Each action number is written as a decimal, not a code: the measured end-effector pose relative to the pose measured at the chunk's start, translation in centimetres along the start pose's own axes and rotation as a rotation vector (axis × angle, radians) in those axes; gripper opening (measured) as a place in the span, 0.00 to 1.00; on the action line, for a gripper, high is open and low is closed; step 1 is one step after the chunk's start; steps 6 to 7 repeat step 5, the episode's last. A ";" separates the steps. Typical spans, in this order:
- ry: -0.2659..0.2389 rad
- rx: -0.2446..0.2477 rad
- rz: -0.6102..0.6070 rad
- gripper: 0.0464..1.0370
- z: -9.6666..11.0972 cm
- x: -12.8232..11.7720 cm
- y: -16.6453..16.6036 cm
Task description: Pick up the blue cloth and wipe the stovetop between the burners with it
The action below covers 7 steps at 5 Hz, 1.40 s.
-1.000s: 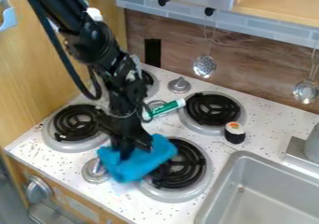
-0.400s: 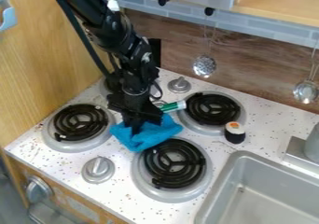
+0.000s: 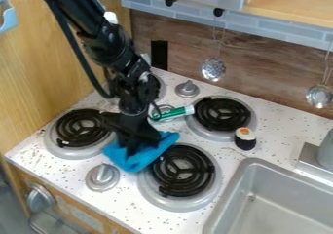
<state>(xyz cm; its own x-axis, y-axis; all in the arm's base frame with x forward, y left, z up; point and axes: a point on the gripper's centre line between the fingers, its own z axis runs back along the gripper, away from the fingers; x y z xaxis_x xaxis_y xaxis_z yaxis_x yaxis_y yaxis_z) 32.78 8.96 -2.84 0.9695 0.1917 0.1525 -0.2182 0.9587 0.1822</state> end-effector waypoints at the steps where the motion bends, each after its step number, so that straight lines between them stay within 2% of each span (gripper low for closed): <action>1: 0.022 0.012 -0.043 0.03 -0.5 -1.9 -0.3; 2: 0.028 0.009 -0.126 0.03 0.3 -4.2 -1.8; 4: 0.057 -0.047 -0.178 0.03 1.4 -7.0 -2.9; 5: 0.038 -0.040 -0.171 0.03 1.5 -6.3 -2.8; 7: 0.038 -0.040 -0.171 0.03 1.5 -6.3 -2.8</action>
